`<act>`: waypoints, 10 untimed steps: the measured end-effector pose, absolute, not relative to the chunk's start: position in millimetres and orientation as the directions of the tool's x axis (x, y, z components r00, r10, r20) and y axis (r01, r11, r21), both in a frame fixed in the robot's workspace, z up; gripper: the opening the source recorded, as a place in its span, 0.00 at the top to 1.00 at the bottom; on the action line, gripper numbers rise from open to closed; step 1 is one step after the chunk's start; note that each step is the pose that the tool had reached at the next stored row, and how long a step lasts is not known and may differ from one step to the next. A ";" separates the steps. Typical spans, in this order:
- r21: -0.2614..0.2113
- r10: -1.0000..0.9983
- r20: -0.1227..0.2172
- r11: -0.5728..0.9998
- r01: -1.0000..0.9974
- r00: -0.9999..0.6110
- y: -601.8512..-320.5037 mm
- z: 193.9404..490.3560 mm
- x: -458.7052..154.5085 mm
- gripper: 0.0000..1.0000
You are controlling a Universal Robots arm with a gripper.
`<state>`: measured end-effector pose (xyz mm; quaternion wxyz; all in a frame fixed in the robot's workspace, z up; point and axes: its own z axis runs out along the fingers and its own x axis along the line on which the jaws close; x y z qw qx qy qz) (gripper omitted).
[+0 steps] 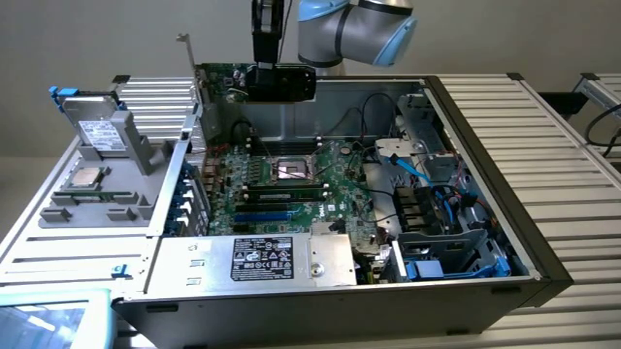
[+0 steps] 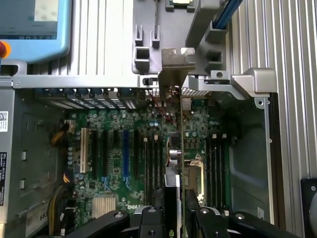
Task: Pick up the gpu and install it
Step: 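Pick up the gpu and move the gpu toward the slot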
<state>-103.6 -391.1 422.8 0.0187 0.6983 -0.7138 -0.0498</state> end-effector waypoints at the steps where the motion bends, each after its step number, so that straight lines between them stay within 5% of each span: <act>1: 0.097 -0.999 -0.043 0.020 -0.995 -0.024 -391.2 420.9 -103.7 0.72; 10: 0.097 -0.999 -0.046 0.019 -0.995 -0.024 -416.6 404.4 -104.0 0.72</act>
